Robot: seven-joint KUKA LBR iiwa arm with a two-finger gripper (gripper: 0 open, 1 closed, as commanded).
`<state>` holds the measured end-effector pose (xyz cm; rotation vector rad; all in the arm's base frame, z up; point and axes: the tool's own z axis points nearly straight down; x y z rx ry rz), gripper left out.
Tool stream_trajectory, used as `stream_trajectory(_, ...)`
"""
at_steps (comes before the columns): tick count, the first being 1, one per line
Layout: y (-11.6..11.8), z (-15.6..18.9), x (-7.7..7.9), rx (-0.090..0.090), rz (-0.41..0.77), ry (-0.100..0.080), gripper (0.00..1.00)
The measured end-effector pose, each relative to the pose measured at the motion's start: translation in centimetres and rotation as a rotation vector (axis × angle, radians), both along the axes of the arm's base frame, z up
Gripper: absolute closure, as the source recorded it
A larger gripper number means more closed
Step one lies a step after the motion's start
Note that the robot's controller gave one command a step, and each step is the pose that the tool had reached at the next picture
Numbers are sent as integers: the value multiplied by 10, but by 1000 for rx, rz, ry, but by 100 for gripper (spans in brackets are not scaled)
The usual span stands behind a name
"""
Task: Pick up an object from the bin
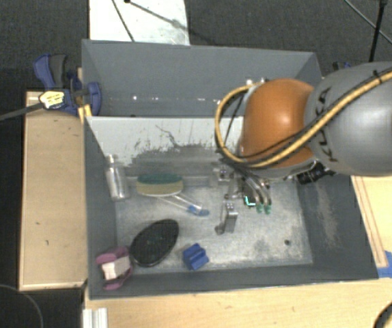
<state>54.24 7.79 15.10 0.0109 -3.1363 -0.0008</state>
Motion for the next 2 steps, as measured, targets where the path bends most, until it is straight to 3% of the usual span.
stream_trajectory(1,68,-58,-33,2,167,-5,0)
stream_trajectory(2,130,-77,-56,3,364,-11,0)
